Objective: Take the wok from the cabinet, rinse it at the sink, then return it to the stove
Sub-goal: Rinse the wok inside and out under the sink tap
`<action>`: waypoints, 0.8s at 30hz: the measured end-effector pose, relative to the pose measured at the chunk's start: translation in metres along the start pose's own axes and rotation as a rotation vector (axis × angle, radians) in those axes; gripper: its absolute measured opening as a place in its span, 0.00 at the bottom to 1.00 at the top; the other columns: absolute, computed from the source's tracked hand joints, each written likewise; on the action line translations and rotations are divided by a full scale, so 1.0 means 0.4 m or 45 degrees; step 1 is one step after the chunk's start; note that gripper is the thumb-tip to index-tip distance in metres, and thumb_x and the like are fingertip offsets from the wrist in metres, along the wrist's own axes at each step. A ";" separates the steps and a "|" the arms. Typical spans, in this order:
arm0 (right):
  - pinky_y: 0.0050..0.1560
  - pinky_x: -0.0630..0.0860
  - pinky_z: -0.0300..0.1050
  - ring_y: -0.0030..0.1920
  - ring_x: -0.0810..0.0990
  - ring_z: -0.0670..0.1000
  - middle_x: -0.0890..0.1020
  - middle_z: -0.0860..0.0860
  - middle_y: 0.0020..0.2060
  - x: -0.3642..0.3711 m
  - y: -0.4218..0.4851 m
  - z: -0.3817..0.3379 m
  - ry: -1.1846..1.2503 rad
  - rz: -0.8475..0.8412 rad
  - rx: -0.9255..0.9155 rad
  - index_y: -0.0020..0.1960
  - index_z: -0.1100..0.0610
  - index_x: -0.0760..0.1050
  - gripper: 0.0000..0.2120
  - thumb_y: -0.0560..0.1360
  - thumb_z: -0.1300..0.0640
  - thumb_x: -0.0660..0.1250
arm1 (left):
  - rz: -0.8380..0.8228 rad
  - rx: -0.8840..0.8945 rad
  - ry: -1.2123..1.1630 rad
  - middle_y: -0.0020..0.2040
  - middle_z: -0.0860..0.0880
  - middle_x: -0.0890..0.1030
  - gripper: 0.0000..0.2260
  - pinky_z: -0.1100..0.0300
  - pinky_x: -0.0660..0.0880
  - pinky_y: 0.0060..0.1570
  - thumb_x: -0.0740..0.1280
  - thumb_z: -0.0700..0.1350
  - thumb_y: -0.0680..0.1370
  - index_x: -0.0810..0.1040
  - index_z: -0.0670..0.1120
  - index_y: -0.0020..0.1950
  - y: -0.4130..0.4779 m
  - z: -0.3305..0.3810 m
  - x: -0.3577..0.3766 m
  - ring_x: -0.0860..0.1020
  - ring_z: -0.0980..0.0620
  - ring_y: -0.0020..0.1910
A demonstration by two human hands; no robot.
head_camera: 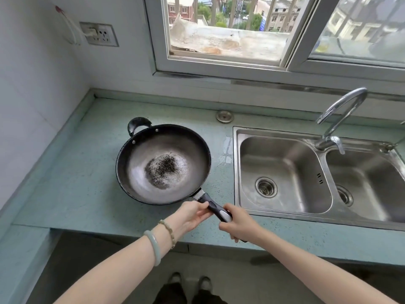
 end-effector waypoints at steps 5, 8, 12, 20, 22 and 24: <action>0.26 0.73 0.46 0.26 0.79 0.49 0.78 0.52 0.36 0.004 0.006 -0.006 -0.016 -0.069 -0.008 0.47 0.53 0.67 0.12 0.73 0.49 0.67 | -0.063 0.004 -0.020 0.37 0.38 0.84 0.06 0.53 0.78 0.51 0.59 0.28 0.77 0.76 0.31 0.48 -0.005 -0.015 -0.003 0.80 0.41 0.48; 0.33 0.74 0.43 0.33 0.79 0.48 0.77 0.50 0.39 -0.002 0.001 -0.010 -0.036 -0.155 0.014 0.51 0.54 0.69 0.15 0.75 0.43 0.65 | 0.005 0.073 0.172 0.41 0.38 0.83 0.05 0.54 0.79 0.47 0.60 0.30 0.77 0.75 0.34 0.50 -0.012 -0.007 -0.028 0.81 0.42 0.46; 0.45 0.74 0.44 0.44 0.79 0.48 0.81 0.46 0.43 -0.040 0.007 -0.001 -0.204 -0.163 0.055 0.58 0.50 0.73 0.20 0.76 0.37 0.60 | 0.070 0.088 0.598 0.53 0.38 0.81 0.14 0.54 0.80 0.48 0.64 0.37 0.78 0.70 0.39 0.62 -0.030 0.009 -0.078 0.81 0.43 0.49; 0.55 0.72 0.42 0.55 0.76 0.49 0.77 0.53 0.62 -0.133 0.013 -0.055 -0.383 -0.038 -0.019 0.69 0.52 0.68 0.22 0.78 0.44 0.61 | 0.060 0.299 1.311 0.52 0.49 0.82 0.07 0.59 0.77 0.53 0.64 0.45 0.78 0.77 0.46 0.53 -0.114 0.134 -0.135 0.81 0.53 0.51; 0.54 0.71 0.41 0.53 0.74 0.48 0.77 0.52 0.62 -0.136 0.014 -0.076 -0.405 -0.056 -0.050 0.69 0.53 0.68 0.22 0.79 0.45 0.61 | 0.075 0.389 1.357 0.53 0.49 0.82 0.09 0.59 0.78 0.54 0.64 0.46 0.78 0.77 0.46 0.56 -0.143 0.185 -0.145 0.81 0.54 0.53; 0.56 0.72 0.43 0.54 0.76 0.49 0.77 0.52 0.62 -0.136 0.024 -0.094 -0.416 -0.069 -0.067 0.69 0.52 0.68 0.22 0.78 0.44 0.61 | 0.099 0.469 1.366 0.53 0.50 0.82 0.09 0.58 0.78 0.54 0.65 0.46 0.78 0.77 0.47 0.57 -0.168 0.244 -0.157 0.81 0.55 0.52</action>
Point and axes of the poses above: each hand's wrist, its own y-axis towards the middle knuckle, its own x-axis out of the palm, z = x × y, the point moved 10 cm from there along y, towards the middle knuckle
